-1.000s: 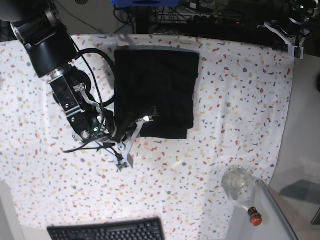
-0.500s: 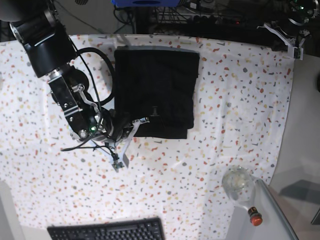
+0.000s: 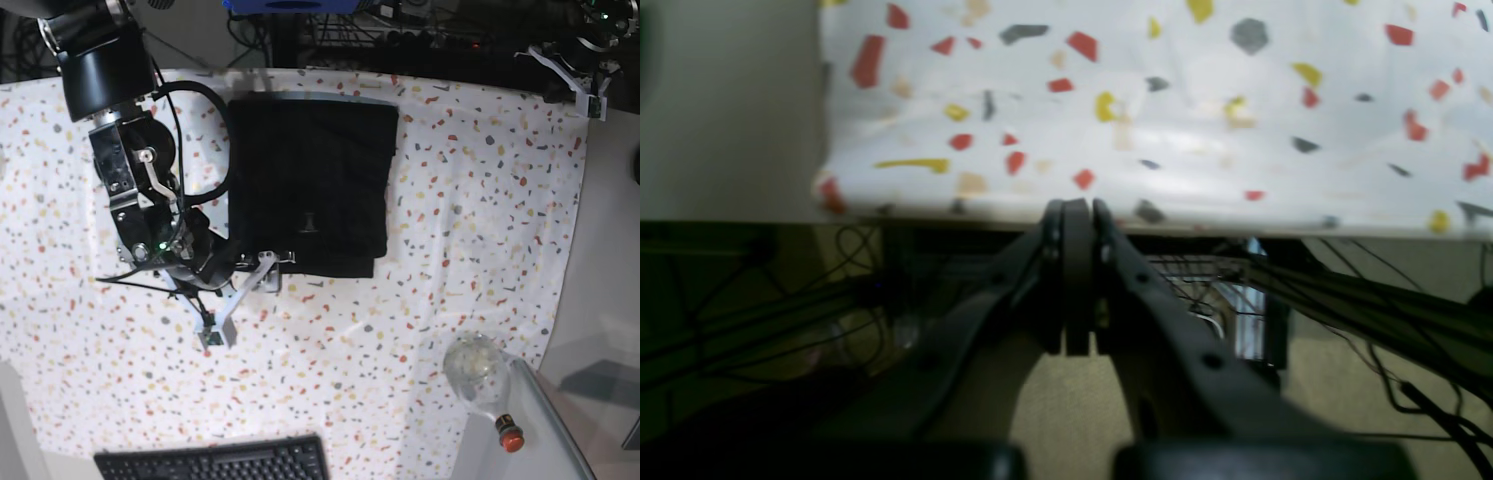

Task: Layout the t-shirt on the table in an organized manner, then fold the t-shirt properly
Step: 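Press the shirt edge nearest the right gripper to straighten it, then smooth the folded shirt surface with the right gripper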

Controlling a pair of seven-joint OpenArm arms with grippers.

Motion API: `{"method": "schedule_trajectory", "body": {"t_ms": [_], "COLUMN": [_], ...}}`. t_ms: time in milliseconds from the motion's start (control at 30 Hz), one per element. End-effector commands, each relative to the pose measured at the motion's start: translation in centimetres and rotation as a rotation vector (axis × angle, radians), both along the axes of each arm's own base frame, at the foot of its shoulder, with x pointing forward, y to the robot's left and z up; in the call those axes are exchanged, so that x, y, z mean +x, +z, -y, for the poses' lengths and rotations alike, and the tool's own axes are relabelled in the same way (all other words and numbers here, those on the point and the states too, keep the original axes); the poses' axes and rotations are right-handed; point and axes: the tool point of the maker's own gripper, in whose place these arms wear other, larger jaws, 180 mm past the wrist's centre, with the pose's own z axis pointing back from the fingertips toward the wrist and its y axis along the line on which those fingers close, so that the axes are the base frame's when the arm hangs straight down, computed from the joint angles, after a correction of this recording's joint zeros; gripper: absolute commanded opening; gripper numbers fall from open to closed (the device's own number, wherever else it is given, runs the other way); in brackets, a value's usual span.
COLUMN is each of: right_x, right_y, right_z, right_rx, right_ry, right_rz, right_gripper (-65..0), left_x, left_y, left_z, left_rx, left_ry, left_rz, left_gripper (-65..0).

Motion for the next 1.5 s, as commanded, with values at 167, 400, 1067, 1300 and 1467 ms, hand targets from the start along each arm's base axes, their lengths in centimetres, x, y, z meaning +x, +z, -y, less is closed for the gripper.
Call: {"method": "schedule_trajectory", "body": {"t_ms": [167,400,1067,1300,1467], "right_x": [1.2,1.0,1.0,2.0,1.9], "right_y": [-2.0,-2.9,-0.1,-0.3,-1.4], "right_z": [1.6,2.0,0.3,3.6,5.1], "right_rx": [-0.031,-0.039,0.007,0.002,-0.003], "right_ry": [-0.04,-0.049,0.038,-0.119,-0.166], "right_rz": [0.002,-0.012,0.08,0.067,0.03], "right_gripper": [-17.9,-35.3,-65.0,-65.0,-65.0], "left_x": [0.1,-0.2,0.3,0.3,0.4], "left_y": [0.0,-0.3,-0.6,-0.6,-0.6], "left_z": [-0.7,-0.7,-0.7,-0.7,-0.7], "left_rx": [-0.001,-0.007,-0.018,-0.018,-0.018], "left_ry": [0.011,0.016,0.027,0.027,0.027], "left_rz": [0.011,0.004,0.01,0.01,0.012], "left_gripper": [-65.0,-65.0,-65.0,-65.0,-65.0]}}
